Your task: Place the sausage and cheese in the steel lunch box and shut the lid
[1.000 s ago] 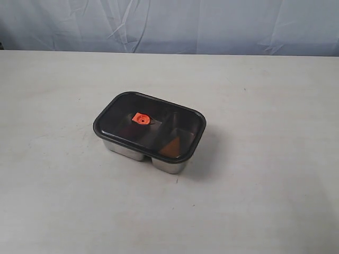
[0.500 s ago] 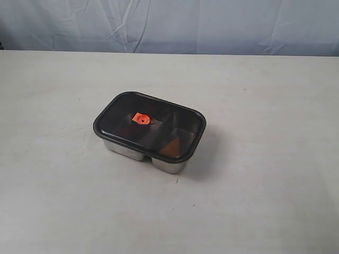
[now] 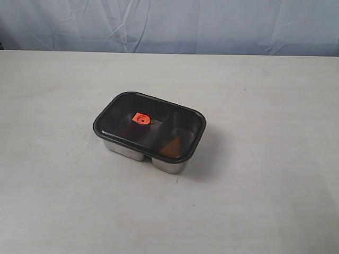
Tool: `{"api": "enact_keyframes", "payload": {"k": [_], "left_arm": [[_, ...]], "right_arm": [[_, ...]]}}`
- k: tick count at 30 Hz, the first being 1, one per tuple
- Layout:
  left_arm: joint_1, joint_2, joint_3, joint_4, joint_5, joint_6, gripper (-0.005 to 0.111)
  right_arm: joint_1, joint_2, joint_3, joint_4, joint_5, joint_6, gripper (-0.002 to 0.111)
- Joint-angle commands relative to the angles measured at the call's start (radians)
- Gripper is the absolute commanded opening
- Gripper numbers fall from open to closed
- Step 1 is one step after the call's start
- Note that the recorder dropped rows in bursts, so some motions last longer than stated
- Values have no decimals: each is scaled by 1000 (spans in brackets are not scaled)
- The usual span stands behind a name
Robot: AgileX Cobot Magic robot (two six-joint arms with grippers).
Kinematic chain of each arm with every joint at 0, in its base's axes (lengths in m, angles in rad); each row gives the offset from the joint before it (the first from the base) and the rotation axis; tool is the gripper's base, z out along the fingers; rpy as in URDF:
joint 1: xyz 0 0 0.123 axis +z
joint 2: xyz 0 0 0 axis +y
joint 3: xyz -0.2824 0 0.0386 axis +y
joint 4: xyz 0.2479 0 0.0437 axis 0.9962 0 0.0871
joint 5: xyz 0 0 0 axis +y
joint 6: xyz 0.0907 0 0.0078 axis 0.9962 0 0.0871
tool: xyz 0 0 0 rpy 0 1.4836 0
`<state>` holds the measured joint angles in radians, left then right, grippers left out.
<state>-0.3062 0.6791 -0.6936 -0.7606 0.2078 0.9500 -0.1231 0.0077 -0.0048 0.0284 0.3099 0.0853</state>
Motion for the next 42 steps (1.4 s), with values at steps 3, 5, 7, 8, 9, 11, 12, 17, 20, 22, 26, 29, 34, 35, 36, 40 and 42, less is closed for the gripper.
{"api": "enact_keyframes", "payload": {"k": [3,5,7,8,9,11,12,17,20,22,26,29,34,35,36,40,42], "left_arm": [[-2,-5,4,3,-3,-5,0],[-2,-5,4,15,-3,3,0],[-2,-6,7,92,-34,59,0],[-2,-11,9,108,-54,62,0],[-2,-15,11,105,-59,60,0],[-2,-15,28,112,-61,58,0],[-2,-15,43,153,-67,54,0],[-2,-47,173,389,-3,-297,0],[9,-92,297,412,-32,-502,0],[24,-134,377,412,-27,-598,0],[74,-228,489,412,-23,-698,0],[128,-300,536,412,-23,-713,0],[226,-431,605,412,-19,-779,0],[244,-451,616,414,-14,-792,0],[259,-482,631,416,-9,-797,0],[307,-566,670,422,54,-847,0],[323,-608,683,422,107,-865,0]], "right_arm": [[-5,-8,5,0,-4,-8,-1],[-5,-8,5,0,-4,-8,-1],[-5,-8,5,0,-3,-6,-1],[-5,-8,5,0,-2,-6,-1],[-5,-8,5,0,-2,-6,-1],[-5,-8,5,0,-2,-6,-1],[-5,-8,5,0,-2,-6,-1],[-5,-8,5,0,-2,-6,-1],[-5,-8,5,0,-2,-6,-1],[-5,-8,5,0,-2,-6,-1],[-5,-8,5,0,-2,-6,-1],[-5,-8,5,0,-2,-6,-1],[-5,-8,5,0,-2,-6,-1],[-5,-8,5,0,-2,-6,-1],[-5,-8,5,0,-2,-6,-1],[-5,-8,5,0,-2,-4,-1],[-5,-8,5,0,-4,-4,-1]]}}
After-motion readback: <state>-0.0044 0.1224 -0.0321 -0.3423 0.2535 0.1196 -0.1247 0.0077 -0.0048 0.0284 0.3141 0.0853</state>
